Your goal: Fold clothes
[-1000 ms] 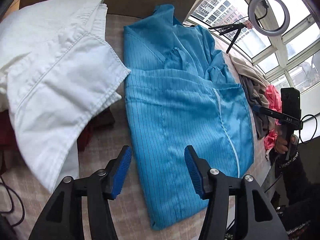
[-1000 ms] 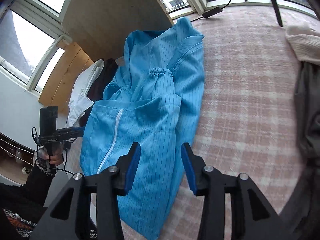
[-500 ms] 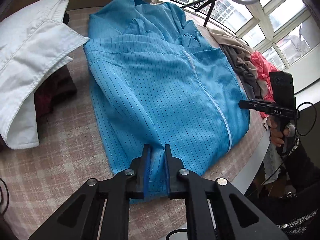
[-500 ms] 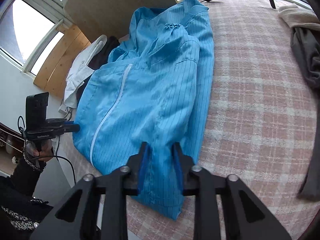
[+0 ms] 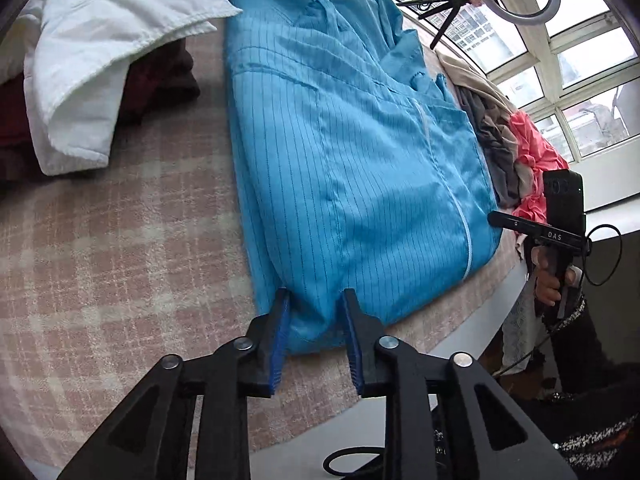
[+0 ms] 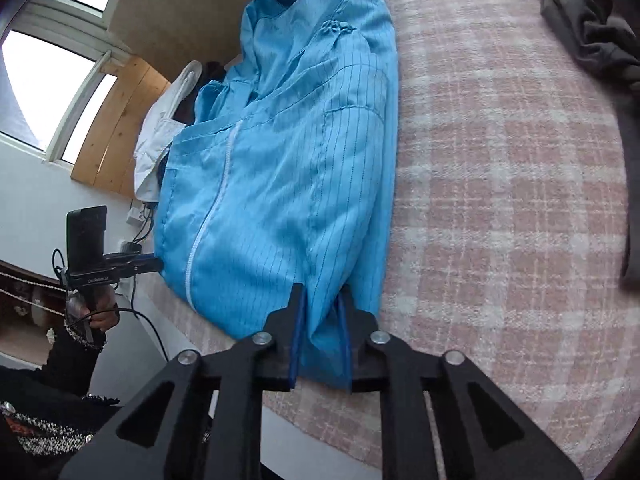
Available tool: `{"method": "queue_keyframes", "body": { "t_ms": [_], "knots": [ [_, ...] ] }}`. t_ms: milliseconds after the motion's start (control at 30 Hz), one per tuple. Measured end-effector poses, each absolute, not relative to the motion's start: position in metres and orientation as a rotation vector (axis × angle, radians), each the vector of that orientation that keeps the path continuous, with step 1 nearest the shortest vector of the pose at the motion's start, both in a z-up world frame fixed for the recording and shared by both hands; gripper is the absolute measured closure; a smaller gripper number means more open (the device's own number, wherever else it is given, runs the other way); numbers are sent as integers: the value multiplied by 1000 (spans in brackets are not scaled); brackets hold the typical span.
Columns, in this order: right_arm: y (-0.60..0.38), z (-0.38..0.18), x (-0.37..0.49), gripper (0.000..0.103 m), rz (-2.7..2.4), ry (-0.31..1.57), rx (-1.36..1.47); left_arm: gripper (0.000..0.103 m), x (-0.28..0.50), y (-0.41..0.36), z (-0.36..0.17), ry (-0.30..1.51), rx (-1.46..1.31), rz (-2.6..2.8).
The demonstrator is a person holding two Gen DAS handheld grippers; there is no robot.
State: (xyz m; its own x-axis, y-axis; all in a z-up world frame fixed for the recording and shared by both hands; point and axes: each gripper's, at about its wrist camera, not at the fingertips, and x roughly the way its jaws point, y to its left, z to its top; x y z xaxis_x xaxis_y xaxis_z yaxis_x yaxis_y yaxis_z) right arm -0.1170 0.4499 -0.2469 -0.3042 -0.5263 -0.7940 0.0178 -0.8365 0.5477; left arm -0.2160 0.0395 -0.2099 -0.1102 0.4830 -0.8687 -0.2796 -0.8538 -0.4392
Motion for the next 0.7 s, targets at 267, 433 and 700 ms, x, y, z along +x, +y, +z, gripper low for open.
{"method": "queue_keyframes", "body": {
  "t_ms": [267,433,700],
  "knots": [
    [432,-194,-138,71,-2443,-294,1436,60,-240,70,-160,36,-1396,2153],
    [411,-231,-169,71,-2371,-186,1557,65,-264,100,-219,163,-1569,2072],
    [417,-196,-178,75,-2452,-189,1425,61,-283,92,-171,-2,-1389,2115]
  ]
}}
